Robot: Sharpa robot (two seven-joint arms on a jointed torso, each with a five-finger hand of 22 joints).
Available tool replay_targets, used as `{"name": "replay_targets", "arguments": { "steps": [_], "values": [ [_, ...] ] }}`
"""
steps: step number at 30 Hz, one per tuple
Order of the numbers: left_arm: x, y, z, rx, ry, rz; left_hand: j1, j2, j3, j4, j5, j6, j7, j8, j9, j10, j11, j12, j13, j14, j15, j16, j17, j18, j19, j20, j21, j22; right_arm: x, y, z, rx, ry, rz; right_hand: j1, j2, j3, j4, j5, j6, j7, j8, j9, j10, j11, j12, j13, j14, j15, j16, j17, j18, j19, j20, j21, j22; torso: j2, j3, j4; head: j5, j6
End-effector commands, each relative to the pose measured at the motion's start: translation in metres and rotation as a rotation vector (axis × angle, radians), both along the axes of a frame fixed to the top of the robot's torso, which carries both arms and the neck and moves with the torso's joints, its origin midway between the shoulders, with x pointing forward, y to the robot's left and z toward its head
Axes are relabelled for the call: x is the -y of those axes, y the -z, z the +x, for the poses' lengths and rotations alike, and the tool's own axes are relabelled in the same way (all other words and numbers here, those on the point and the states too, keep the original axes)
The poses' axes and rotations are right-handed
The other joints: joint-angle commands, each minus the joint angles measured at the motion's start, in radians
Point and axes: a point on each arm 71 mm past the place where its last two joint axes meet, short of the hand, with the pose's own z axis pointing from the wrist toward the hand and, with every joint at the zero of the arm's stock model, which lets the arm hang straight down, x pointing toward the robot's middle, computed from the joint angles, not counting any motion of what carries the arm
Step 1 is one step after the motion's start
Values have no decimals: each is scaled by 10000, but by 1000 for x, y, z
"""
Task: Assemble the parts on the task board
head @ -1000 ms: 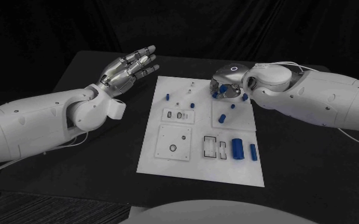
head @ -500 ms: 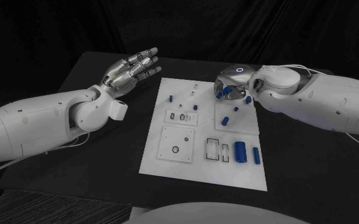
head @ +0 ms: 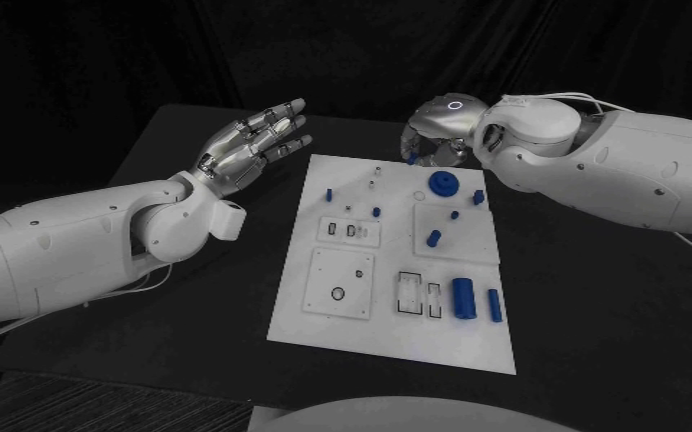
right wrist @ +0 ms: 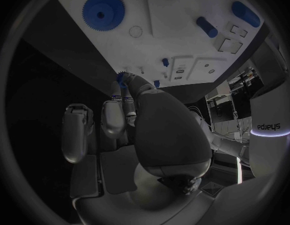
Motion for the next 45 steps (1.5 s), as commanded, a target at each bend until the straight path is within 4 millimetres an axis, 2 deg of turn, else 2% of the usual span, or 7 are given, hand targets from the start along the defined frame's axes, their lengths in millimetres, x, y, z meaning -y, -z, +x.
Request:
{"name": "replay_targets", "arguments": {
  "steps": [1, 12, 17, 19, 24, 31, 45],
  "values": [
    [1, -6, 0, 482, -115, -351, 66, -6, 46, 5, 52, 67, -5, 54, 11, -4, 61, 42, 11, 35, 45, 39, 5, 193, -3, 27, 39, 11, -3, -3, 5, 162, 69, -82, -60, 54, 90, -2, -40, -87, 23, -37, 19, 46, -4, -74, 1, 47, -27, -38, 26, -15, -30, -27, -24, 685, 47, -44, 64, -16, 43],
    [3, -6, 1, 561, -120, -397, 63, -14, 86, -13, 56, 68, 3, 58, 9, -9, 80, 34, 8, 8, 7, 14, -3, 191, -30, 7, 21, 2, -19, 6, 17, 157, 3, -166, -54, 57, 132, -13, -59, -127, 38, -65, 39, 70, 7, -129, -10, 62, -22, -18, 74, -20, -15, -23, -16, 709, 136, -84, 190, -164, 345],
    [1, -6, 1, 568, -167, -377, -102, -128, 283, -50, 38, -25, -12, 52, -10, -133, 40, -130, -27, -355, -290, -363, -103, 177, -308, -222, -156, -69, -22, 10, 21, 158, 114, -183, -52, 59, 165, -21, -59, -158, 54, -89, 54, 88, 26, -170, -16, 80, -15, 9, 134, -28, 5, -19, -2, 739, 164, -87, 246, -169, 457],
    [0, -6, 1, 564, -196, -362, -188, -161, 352, -66, 31, -139, -57, 25, -22, -221, -19, -258, -47, -498, -422, -545, -154, 167, -426, -269, -230, -98, -23, 12, 23, 127, 170, -213, -53, 61, 171, -21, -63, -163, 60, -93, 57, 94, 32, -178, -17, 82, -13, 11, 137, -29, 8, -18, 0, 742, 174, -85, 262, -153, 384],
    [-2, -6, 1, 574, -235, -360, -219, -172, 369, -69, 28, -188, -92, 11, -28, -247, -69, -298, -54, -512, -392, -564, -159, 164, -464, -285, -254, -109, -24, 16, 25, 74, 255, -274, -59, 63, 187, -22, -74, -183, 69, -108, 66, 109, 40, -199, -19, 81, -6, 4, 124, -29, 8, -14, -2, 743, 169, -96, 339, -206, 393],
    [-1, -6, 1, 556, -159, -384, -227, -173, 376, -71, 27, -212, -103, 4, -31, -254, -72, -308, -55, -506, -378, -556, -155, 165, -460, -289, -252, -106, -26, 19, 26, 81, 258, -248, -72, 59, 194, -19, -91, -196, 79, -119, 74, 121, 50, -218, -21, 76, 1, -6, 106, -26, -3, -10, -13, 730, 186, -69, 365, -208, 323],
    [0, -5, 2, 529, -102, -383, -244, -149, 455, -102, 30, -192, -101, 11, -26, -260, -74, -313, -53, -447, -216, -491, -129, 184, -410, -252, -221, -85, -28, 22, 26, 8, 266, -278, -87, 50, 236, -26, -122, -274, 96, -175, 93, 157, 70, -285, -28, 69, 19, -13, 107, -28, 1, 6, -15, 742, 191, -71, 337, -169, 324]
  ]
}}
